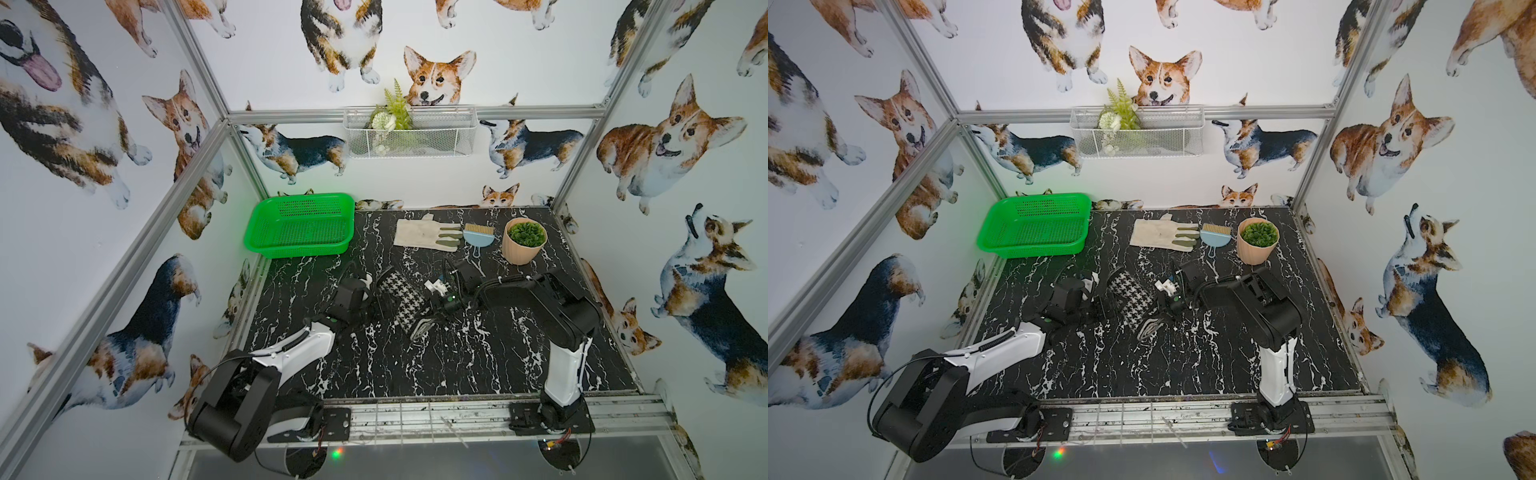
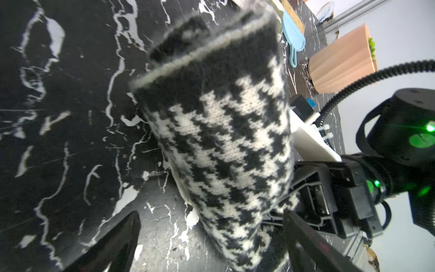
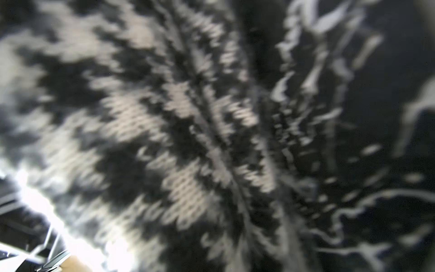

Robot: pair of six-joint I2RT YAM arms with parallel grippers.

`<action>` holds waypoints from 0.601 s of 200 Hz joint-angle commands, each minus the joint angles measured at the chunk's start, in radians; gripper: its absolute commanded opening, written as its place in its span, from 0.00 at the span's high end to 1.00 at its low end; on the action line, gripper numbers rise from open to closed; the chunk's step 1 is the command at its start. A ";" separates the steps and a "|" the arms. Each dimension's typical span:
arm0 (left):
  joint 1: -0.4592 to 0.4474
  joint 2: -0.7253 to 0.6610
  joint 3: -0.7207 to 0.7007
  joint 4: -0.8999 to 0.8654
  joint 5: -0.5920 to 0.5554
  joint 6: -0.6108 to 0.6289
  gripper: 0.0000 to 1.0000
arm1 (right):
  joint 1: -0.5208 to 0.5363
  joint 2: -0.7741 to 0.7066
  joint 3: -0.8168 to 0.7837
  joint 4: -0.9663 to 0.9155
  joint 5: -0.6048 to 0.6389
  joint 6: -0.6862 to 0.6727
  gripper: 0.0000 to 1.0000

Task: Roll up the scarf and place it into the basket
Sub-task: Roll the scarf at the center of the board, then pick up the scarf at the center of the board.

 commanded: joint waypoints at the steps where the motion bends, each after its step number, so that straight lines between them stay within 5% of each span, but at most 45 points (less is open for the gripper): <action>1: -0.038 0.034 0.019 0.080 -0.049 -0.006 0.04 | -0.006 0.032 -0.018 -0.002 0.068 0.033 0.76; 93: -0.106 0.320 0.037 0.361 -0.082 -0.078 0.07 | -0.027 0.092 -0.059 0.063 0.064 0.068 0.75; 120: -0.111 0.396 0.040 0.437 -0.074 -0.099 0.18 | -0.026 0.096 -0.071 0.080 0.059 0.073 0.73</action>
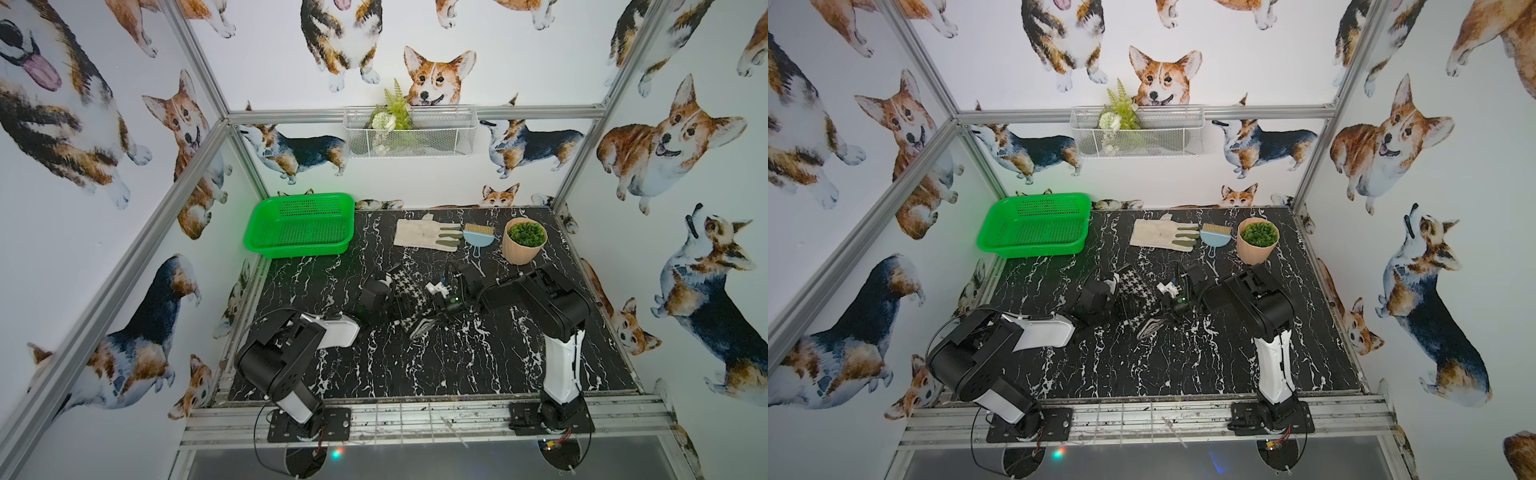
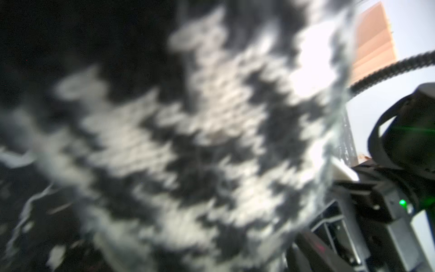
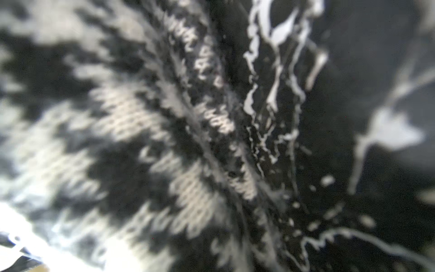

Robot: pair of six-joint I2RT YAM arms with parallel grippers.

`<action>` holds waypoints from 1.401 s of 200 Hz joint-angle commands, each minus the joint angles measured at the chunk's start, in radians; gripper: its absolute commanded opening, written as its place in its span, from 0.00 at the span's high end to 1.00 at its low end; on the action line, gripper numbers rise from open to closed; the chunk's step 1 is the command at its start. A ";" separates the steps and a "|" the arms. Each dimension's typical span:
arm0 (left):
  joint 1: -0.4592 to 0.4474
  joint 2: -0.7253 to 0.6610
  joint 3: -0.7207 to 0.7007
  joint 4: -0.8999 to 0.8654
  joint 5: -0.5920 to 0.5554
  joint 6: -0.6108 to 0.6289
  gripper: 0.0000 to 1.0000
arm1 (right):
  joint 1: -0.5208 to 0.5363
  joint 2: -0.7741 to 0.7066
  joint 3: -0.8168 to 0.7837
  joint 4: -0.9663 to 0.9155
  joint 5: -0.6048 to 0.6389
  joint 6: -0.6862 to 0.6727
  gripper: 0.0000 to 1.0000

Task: Roll up the scarf and place it into the basket
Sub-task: Pick up the scarf at the center of the board, then place the scarf in the basket.

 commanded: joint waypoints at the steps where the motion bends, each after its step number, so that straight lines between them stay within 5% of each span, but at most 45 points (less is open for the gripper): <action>1: -0.004 0.058 0.003 0.075 -0.003 -0.041 0.19 | 0.004 0.021 -0.017 -0.099 0.166 0.026 0.73; 46: 0.000 0.124 0.058 0.147 0.054 -0.059 0.73 | 0.004 0.023 -0.022 -0.046 0.142 0.055 0.66; 56: 0.006 0.119 0.096 0.102 0.070 -0.053 1.00 | 0.002 0.011 -0.022 -0.036 0.140 0.057 0.61; 75: 0.034 0.091 0.174 0.010 0.095 -0.035 1.00 | 0.000 -0.047 -0.021 -0.043 0.150 0.050 0.51; 77: 0.040 0.088 0.181 0.002 0.097 -0.034 1.00 | 0.000 -0.056 -0.020 -0.048 0.153 0.046 0.41; 80: 0.049 0.083 0.195 -0.009 0.103 -0.032 1.00 | 0.000 -0.070 -0.018 -0.061 0.158 0.039 0.07; 84: 0.062 0.078 0.212 -0.025 0.113 -0.031 1.00 | -0.001 -0.089 -0.014 -0.079 0.168 0.026 0.00; 128: 0.326 0.088 0.511 -0.185 0.291 -0.039 1.00 | -0.001 -0.413 -0.004 -0.332 0.346 -0.099 0.00; 170: 0.533 0.256 0.867 -0.245 0.403 -0.085 1.00 | 0.000 -0.595 0.030 -0.507 0.462 -0.160 0.00; 229: 0.710 0.530 1.104 -0.141 0.334 -0.264 1.00 | 0.000 -0.698 0.080 -0.651 0.586 -0.222 0.00; 280: 0.778 0.666 1.237 -0.236 0.230 -0.245 1.00 | -0.001 -0.708 0.106 -0.724 0.649 -0.262 0.00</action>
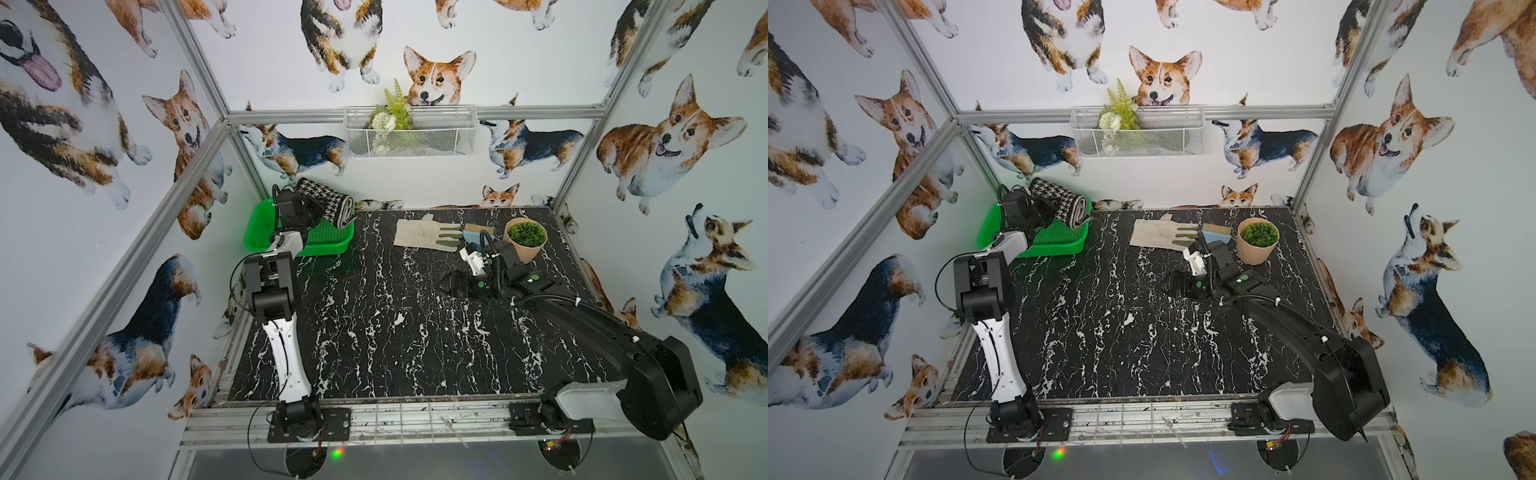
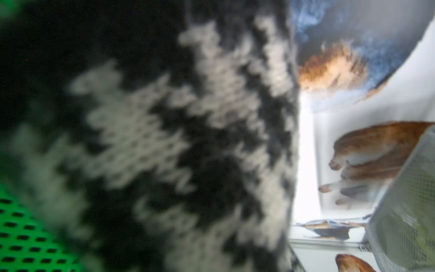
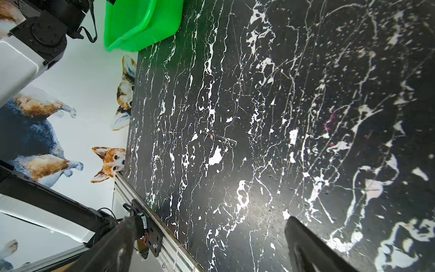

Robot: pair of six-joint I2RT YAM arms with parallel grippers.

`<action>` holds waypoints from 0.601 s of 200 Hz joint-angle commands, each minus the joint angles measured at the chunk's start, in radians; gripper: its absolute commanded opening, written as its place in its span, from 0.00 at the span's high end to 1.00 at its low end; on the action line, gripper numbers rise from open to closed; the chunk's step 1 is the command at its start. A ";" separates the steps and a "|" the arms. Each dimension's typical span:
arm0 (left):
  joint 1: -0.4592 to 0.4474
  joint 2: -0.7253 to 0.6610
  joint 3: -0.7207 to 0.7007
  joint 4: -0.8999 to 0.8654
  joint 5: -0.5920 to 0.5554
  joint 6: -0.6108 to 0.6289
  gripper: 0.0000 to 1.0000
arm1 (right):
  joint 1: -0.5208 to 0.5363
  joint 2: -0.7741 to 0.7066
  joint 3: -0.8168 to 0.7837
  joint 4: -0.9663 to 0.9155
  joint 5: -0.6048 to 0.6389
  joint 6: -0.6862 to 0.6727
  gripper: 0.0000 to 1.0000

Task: Roll up the scarf and place it into the basket
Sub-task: Place the scarf in the basket.

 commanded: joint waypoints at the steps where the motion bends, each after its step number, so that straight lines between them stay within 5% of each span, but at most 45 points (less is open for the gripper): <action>1: 0.016 0.027 0.041 -0.017 -0.053 -0.006 1.00 | 0.000 0.000 0.013 -0.058 0.053 -0.033 0.00; 120: 0.000 0.062 0.089 -0.717 -0.314 0.226 1.00 | 0.000 0.148 0.105 -0.081 0.033 -0.041 0.00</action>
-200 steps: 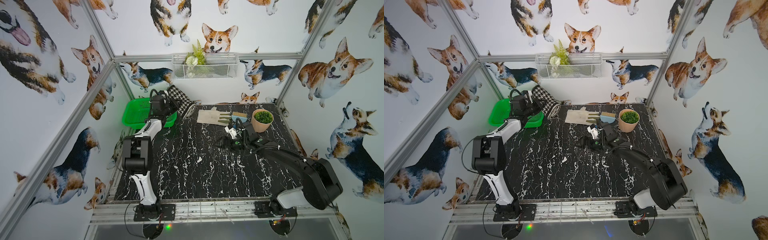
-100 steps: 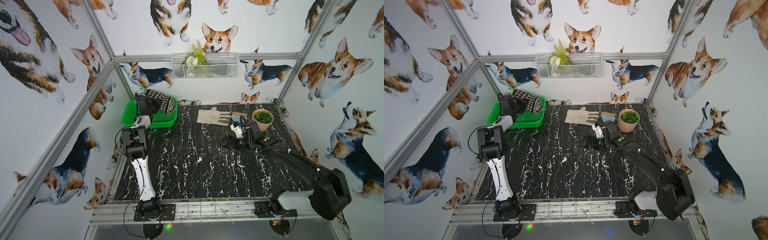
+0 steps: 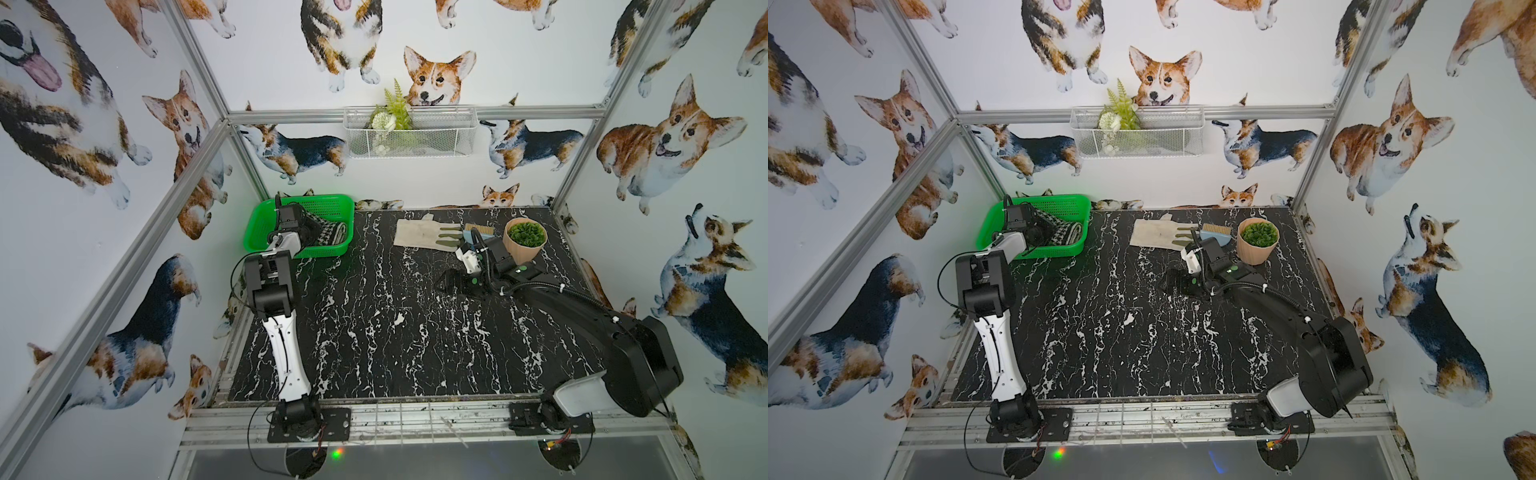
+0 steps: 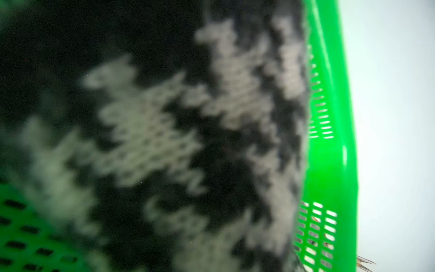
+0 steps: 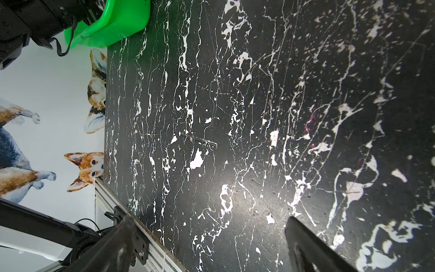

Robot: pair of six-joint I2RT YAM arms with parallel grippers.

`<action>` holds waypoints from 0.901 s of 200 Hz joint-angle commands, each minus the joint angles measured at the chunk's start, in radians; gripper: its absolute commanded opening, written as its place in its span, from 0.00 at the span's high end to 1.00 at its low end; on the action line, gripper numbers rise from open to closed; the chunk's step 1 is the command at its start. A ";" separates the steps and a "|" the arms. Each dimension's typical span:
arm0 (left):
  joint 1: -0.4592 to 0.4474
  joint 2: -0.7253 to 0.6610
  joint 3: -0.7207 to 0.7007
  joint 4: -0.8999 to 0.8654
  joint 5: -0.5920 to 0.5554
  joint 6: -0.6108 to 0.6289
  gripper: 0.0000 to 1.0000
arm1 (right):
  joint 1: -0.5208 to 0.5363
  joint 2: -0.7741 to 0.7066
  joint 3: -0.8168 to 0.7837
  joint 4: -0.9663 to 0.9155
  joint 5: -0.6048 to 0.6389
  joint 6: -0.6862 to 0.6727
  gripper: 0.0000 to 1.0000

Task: Roll up the scarf and place it into the basket
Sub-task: Place the scarf in the basket.

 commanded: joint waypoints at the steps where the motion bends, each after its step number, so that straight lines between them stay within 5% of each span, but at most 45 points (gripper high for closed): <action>1: -0.011 0.018 0.047 -0.248 -0.107 0.058 1.00 | 0.001 0.018 0.028 -0.032 0.004 -0.022 0.00; 72: -0.033 0.064 0.167 -0.568 -0.271 0.054 1.00 | -0.014 0.072 0.117 -0.153 0.089 -0.081 0.00; 94: -0.035 0.012 0.136 -0.551 -0.283 0.053 0.52 | -0.042 0.065 0.114 -0.166 0.124 -0.095 0.00; 118: -0.033 -0.082 0.090 -0.512 -0.305 0.069 0.20 | -0.096 0.056 0.106 -0.154 0.090 -0.101 0.00; 144: -0.033 -0.190 0.058 -0.497 -0.301 0.091 0.01 | -0.164 0.029 0.092 -0.126 0.088 -0.106 0.00; 180: -0.037 -0.418 -0.088 -0.432 -0.307 0.132 0.00 | -0.236 -0.010 0.090 -0.132 0.241 -0.171 0.00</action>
